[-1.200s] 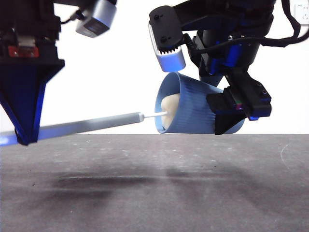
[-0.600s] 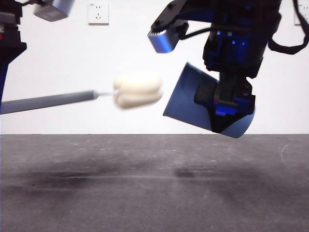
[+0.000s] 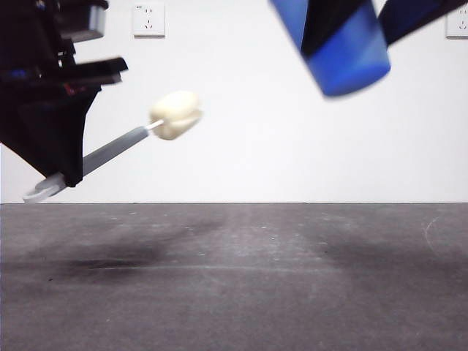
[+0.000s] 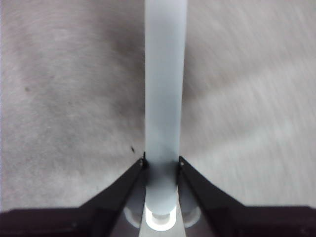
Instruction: Pick up the cup brush,pick up the cup,insert the brush into the cup,clean the cup,put the cup brush back,put the cup back to the fixed position on the table
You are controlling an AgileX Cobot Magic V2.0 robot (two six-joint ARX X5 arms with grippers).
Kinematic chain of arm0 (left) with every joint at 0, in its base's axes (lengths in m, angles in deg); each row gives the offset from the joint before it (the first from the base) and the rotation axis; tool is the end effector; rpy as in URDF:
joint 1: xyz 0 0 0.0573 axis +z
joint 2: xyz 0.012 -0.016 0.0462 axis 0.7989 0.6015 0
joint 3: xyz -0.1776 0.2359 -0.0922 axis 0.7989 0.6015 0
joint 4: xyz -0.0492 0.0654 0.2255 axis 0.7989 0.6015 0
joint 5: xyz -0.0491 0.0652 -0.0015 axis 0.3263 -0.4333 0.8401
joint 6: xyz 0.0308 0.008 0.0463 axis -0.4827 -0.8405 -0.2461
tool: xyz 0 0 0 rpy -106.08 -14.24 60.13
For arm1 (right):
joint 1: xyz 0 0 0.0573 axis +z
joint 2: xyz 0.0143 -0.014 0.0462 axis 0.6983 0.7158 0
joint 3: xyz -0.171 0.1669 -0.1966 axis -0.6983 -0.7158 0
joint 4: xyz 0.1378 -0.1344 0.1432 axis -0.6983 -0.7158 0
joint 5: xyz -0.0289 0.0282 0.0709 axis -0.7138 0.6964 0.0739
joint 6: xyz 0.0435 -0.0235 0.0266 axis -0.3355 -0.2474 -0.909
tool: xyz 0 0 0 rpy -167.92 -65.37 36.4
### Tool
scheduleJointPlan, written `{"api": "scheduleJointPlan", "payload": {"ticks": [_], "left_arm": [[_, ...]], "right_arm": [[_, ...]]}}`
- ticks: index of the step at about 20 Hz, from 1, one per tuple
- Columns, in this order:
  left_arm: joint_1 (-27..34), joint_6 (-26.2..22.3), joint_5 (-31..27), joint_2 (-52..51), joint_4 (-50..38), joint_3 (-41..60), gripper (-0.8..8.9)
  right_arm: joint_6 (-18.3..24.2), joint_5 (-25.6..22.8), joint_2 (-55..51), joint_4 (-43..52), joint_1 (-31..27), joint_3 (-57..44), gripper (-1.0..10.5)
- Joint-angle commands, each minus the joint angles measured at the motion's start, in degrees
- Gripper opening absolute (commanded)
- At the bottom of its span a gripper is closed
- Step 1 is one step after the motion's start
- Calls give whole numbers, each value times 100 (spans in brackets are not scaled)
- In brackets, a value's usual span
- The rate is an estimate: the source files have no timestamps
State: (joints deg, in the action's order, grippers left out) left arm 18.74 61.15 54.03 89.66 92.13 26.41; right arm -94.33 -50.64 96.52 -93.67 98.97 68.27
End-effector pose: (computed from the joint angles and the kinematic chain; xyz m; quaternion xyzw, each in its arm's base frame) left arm 0.1791 -0.1158 0.2849 0.0599 0.4950 -0.1161 0.8590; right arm 0.1089 0.1284 0.3409 -0.1516 0.2482 0.2196 0.9313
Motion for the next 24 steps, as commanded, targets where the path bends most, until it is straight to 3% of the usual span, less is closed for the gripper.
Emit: {"api": "scheduleJointPlan", "payload": {"ticks": [1, 8, 24], "left_arm": [[210, 546, 24, 94, -369, 35, -8], [474, 590, 645, 1043, -754, 35, -8], [466, 844, 1075, 2319, -1432, 28, -8]], "right_arm": [[-223, 243, -535, 24, -2, 15, -17], [-345, 507, -1473, -304, 9, 15, -17], [-476, 691, -1246, -518, 17, 15, -17]]}}
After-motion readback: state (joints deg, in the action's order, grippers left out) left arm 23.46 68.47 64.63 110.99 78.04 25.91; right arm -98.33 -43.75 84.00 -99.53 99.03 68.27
